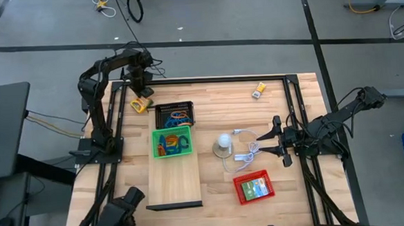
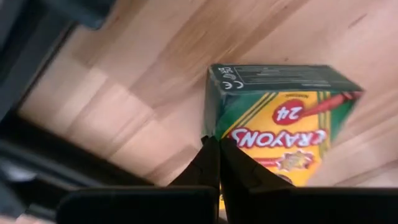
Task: Pick & Place Office Desk Supplies
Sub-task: Put the box of crayon into the red bin, then adjust the box of crayon
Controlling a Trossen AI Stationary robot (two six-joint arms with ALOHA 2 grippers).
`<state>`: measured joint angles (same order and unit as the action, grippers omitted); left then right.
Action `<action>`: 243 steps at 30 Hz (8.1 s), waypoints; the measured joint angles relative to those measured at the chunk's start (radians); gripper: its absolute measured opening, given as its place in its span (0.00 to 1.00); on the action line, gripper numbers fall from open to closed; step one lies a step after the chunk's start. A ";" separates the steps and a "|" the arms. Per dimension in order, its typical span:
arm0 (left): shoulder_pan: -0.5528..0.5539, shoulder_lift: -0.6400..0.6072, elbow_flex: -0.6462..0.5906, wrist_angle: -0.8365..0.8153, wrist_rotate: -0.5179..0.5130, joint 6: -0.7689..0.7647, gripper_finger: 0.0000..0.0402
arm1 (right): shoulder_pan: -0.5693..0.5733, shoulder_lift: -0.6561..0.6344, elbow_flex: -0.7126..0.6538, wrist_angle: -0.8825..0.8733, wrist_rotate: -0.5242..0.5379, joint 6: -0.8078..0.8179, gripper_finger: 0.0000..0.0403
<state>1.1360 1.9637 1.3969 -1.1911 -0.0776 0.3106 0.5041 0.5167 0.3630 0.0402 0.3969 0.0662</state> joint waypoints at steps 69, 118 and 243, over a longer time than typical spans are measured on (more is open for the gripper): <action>-0.009 -0.250 -0.157 0.233 0.117 -0.075 0.50 | -0.038 0.008 -0.062 0.007 0.067 0.008 0.45; 0.099 -0.092 -0.118 0.414 0.093 -0.145 0.50 | -0.116 0.007 -0.062 -0.011 -0.004 0.132 0.45; -0.141 -0.226 -0.237 -0.090 -0.188 -0.408 0.01 | -0.116 0.007 -0.063 -0.148 -0.087 0.068 0.45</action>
<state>0.9947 1.7373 1.1599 -1.2811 -0.2653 -0.0974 0.3885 0.5240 0.3004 -0.1074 0.3100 0.1342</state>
